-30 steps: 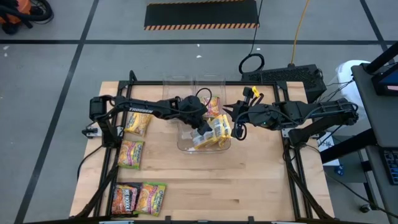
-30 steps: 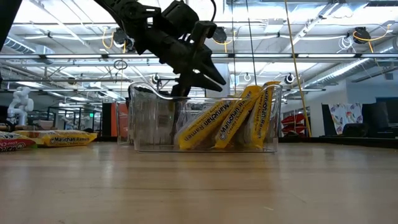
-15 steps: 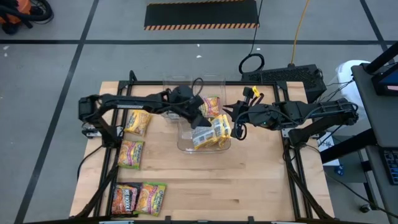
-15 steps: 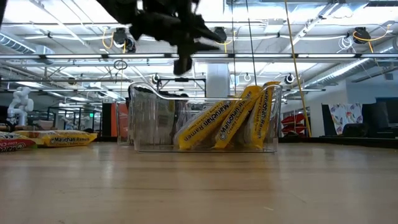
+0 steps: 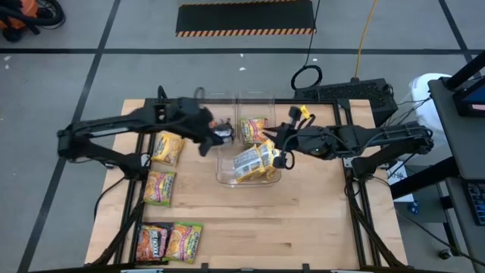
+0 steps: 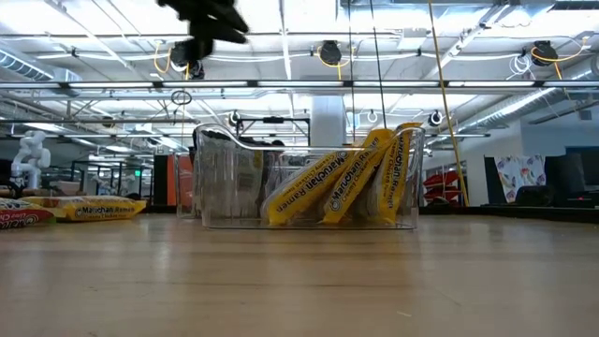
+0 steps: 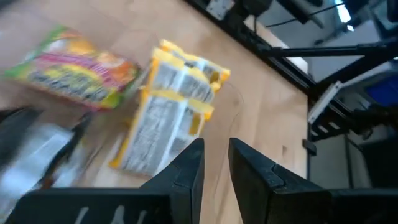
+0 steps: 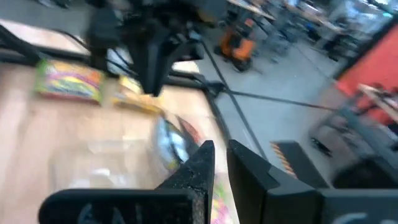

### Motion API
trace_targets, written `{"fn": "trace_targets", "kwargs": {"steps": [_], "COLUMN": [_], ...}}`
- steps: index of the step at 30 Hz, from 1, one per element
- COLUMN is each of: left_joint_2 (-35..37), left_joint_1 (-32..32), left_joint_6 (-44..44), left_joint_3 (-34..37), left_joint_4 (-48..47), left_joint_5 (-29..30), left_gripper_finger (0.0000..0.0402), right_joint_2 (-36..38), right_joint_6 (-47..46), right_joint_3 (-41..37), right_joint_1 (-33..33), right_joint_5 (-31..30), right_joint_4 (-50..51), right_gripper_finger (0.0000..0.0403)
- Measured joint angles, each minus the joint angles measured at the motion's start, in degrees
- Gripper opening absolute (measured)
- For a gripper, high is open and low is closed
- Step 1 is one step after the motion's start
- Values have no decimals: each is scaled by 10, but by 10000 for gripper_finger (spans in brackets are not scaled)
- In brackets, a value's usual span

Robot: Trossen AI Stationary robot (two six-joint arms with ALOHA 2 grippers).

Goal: Sort Maruchan noodles
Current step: Put the green noodle pack into the top right transparent bin

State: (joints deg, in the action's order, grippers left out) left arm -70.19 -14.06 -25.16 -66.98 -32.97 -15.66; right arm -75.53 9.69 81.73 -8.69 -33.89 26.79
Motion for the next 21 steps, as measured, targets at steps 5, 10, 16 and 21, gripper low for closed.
{"fn": "trace_targets", "kwargs": {"steps": [5, 10, 16, 21], "left_joint_2": [84, 156, 222, 258], "left_joint_1": [5, 20, 46, 64], "left_joint_6": [-10, -35, -72, -86], "left_joint_3": [0, 0, 0, 0], "left_joint_4": [-80, -154, -234, -283], "left_joint_5": [60, 110, 162, 172], "left_gripper_finger": [79, 79, 79, 79], "right_joint_2": [-35, -72, -141, -224], "right_joint_6": [17, 46, 70, 86], "right_joint_3": [0, 9, 94, 187], "right_joint_1": [18, 34, 45, 49], "right_joint_5": [87, 135, 157, 221], "right_joint_4": [-86, -162, -164, -165], "right_gripper_finger": [41, 41, 41, 41]}}
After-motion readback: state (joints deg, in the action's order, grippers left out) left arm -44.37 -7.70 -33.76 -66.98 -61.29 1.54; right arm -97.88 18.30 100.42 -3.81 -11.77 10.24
